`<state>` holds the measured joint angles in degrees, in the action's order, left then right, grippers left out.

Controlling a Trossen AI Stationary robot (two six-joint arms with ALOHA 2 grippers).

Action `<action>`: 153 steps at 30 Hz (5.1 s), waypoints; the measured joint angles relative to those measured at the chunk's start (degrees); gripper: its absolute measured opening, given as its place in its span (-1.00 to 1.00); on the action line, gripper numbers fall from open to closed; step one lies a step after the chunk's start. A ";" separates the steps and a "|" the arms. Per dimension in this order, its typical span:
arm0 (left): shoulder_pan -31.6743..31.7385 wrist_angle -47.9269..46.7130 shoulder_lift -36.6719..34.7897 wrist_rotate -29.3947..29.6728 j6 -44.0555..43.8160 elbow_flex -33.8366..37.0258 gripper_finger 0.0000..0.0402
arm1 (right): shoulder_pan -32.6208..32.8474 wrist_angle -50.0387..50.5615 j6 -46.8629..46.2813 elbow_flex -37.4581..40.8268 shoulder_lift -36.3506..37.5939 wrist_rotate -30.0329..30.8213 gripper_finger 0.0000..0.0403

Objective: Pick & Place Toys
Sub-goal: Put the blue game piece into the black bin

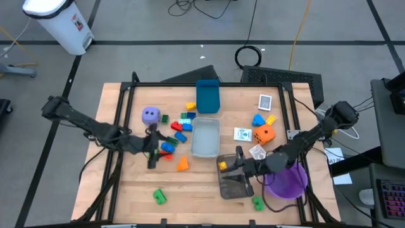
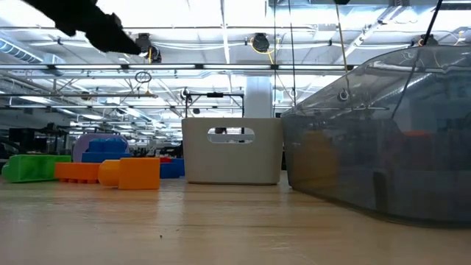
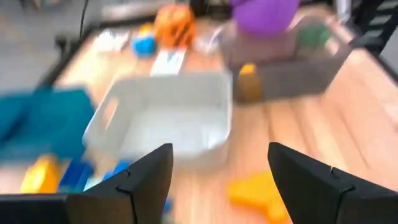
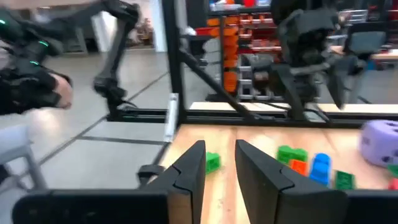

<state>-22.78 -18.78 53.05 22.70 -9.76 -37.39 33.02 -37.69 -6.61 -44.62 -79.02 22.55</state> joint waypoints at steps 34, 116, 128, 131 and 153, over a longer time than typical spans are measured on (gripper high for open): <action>22.25 -9.23 25.48 -24.97 9.93 -1.78 0.35 | -3.02 6.98 4.97 0.02 -0.66 -0.14 -0.64; 26.84 20.85 28.53 -35.18 24.16 -24.34 -0.23 | -29.32 4.41 13.29 -2.14 -0.73 -9.87 0.31; 26.64 32.02 30.37 -42.54 21.54 -24.34 -0.21 | -29.43 -0.46 15.38 -2.08 -0.73 -17.27 0.27; 26.47 33.87 31.21 -42.85 21.03 -24.32 -0.25 | -29.43 -1.87 15.92 -2.08 -0.73 -19.60 0.25; 26.35 40.14 34.10 -43.16 18.45 -24.34 -0.11 | -28.77 -4.11 16.52 -2.08 -0.73 -19.84 -0.34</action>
<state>3.56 21.37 87.15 -20.46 8.69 -61.73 4.25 -41.80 9.91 -46.70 -79.75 2.71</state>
